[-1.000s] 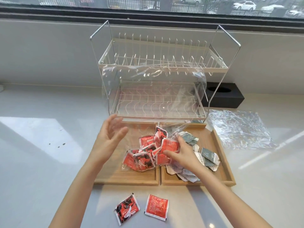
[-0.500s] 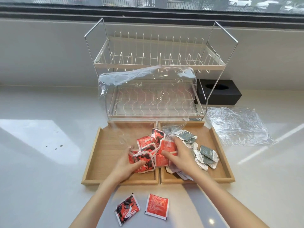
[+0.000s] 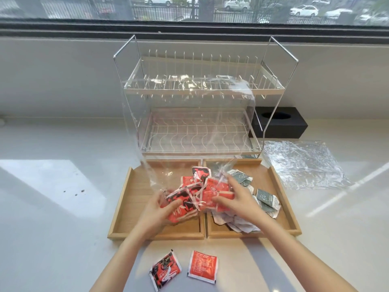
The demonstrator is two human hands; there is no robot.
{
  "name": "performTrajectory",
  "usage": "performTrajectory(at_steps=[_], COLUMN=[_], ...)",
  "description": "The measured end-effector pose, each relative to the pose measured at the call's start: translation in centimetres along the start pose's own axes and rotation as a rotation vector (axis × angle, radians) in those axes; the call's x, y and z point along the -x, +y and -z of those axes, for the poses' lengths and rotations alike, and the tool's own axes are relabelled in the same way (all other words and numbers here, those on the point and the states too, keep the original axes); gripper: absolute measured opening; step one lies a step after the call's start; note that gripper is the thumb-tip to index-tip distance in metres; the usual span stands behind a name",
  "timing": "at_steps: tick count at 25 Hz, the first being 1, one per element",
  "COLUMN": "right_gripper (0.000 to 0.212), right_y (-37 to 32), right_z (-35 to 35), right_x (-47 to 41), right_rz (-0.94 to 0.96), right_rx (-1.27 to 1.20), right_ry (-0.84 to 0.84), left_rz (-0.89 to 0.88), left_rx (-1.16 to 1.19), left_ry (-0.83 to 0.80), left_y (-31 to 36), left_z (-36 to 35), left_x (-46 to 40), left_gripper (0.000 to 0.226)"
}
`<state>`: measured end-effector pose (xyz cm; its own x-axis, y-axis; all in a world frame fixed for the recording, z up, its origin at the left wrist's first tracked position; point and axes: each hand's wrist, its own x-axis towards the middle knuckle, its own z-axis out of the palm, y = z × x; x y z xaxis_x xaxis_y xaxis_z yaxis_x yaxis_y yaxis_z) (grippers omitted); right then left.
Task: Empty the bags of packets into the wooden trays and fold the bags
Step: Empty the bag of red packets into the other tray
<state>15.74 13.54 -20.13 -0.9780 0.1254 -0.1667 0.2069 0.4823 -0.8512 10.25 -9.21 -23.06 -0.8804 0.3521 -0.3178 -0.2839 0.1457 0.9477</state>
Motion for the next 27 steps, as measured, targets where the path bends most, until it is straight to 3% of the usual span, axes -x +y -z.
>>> performTrajectory(at_steps=[4, 7, 9, 13, 17, 21, 24, 27], right_gripper=[0.076, 0.071, 0.067, 0.053, 0.043, 0.025, 0.028, 0.022], right_y=[-1.5, -2.2, -2.2, -1.9, -2.3, -3.2, -3.4, -3.4], right_z=[1.6, 1.6, 1.3, 1.6, 1.6, 1.3, 1.2, 0.6], right_x=[0.1, 0.4, 0.9, 1.7, 2.7, 3.5, 3.7, 3.8], right_rz=[-0.054, -0.139, -0.21, -0.21, -0.222, -0.219, -0.249, -0.293], right_rx=[-0.401, -0.609, -0.675, -0.624, -0.569, -0.442, -0.442, -0.485], right_ry=[0.083, 0.036, -0.029, -0.075, -0.092, -0.106, -0.131, -0.194], left_rz=[-0.049, 0.011, 0.017, 0.021, 0.021, 0.099, 0.177, 0.212], left_rx=[0.114, 0.348, 0.356, 0.318, 0.264, 0.231, 0.322, 0.358], left_ry=[-0.043, -0.203, -0.287, -0.218, 0.008, -0.026, -0.125, -0.121], left_y=[2.8, 3.8, 4.1, 4.1, 3.9, 3.7, 3.7, 3.5], left_z=[0.0, -0.6, -0.6, 0.0, 0.4, 1.0, 1.6, 2.1], left_x=[0.8, 1.7, 2.5, 4.0, 4.8, 6.1, 6.9, 7.4], left_gripper=[0.047, 0.074, 0.075, 0.074, 0.019, 0.039, 0.035, 0.032])
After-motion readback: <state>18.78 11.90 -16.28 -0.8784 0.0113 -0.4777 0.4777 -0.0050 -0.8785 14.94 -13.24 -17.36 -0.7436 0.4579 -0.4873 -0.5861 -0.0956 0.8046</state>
